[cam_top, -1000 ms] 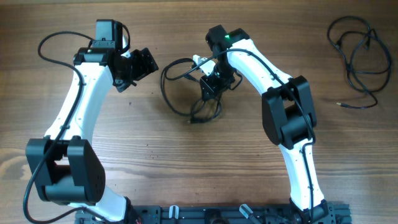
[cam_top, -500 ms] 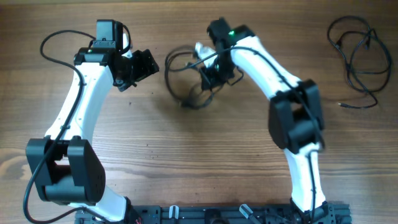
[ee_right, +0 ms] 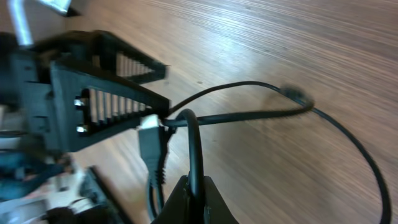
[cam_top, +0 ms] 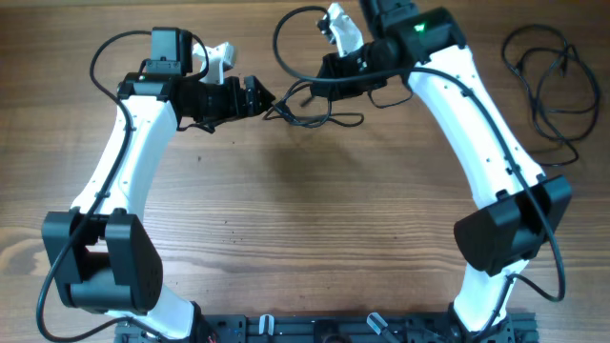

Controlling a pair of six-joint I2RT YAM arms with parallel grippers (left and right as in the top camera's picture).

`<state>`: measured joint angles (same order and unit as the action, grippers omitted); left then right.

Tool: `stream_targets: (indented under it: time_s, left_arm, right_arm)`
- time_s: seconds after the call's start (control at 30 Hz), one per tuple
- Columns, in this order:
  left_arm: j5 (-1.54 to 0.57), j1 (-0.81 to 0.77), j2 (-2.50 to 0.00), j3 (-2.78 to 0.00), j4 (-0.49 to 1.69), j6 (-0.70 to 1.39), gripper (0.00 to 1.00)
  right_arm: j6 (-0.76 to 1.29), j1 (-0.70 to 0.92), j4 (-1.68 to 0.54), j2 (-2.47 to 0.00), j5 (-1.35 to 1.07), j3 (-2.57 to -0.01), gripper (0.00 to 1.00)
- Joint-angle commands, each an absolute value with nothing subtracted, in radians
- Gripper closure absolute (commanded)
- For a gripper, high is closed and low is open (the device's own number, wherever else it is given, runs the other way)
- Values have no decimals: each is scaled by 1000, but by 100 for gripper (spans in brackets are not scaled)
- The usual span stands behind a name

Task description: Untangle cables

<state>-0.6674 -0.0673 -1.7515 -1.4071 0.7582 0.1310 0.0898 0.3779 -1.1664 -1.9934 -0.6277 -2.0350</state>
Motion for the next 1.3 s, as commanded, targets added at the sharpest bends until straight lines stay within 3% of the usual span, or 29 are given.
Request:
stream_targets:
  time_s: [0.0,0.33,0.5,0.57,0.7,0.8,1.17,1.2,1.23,1.27]
  left_arm:
    - [-835,-75,-1764,-1406,704,104,1]
    - [-958,-174,-1764,-1406,592,112,0]
    - [-958,-219,-1764,-1406,558,206,5]
    - [-957,-218,-1764,-1406,533,263,12]
    - [-957,-216,-1764,-1406,506,286,37]
    - [-958,-217,-1764,-1406,476,407,44]
    - [-1246,-212,-1764,-1406,317,449,32]
    - [-1266,-208,-1764,-1406,317,449,31]
    - [-1317,-203,-1764,-1406,297,449,30]
    - [-1331,-203,-1764,-1406,287,450,30]
  right_arm:
    - [49,341,-1169,-1986,-876,-2037,96]
    - [26,338,-1166,-1986,-934,-2037,96]
    - [86,338,-1156,-1986,-789,-2037,96]
    - [87,338,-1156,-1986,-781,-2037,96]
    - [121,338,-1137,-1986,-782,-2037,96]
    - [167,346,-1105,-1986,-781,-2036,96]
    - [267,336,-1092,-1988,-548,-2035,95]
    - [294,331,-1093,-1988,-496,-2034,91]
    - [320,329,-1093,-1990,-420,-2032,68]
    - [321,329,-1093,-1990,-411,-2028,60]
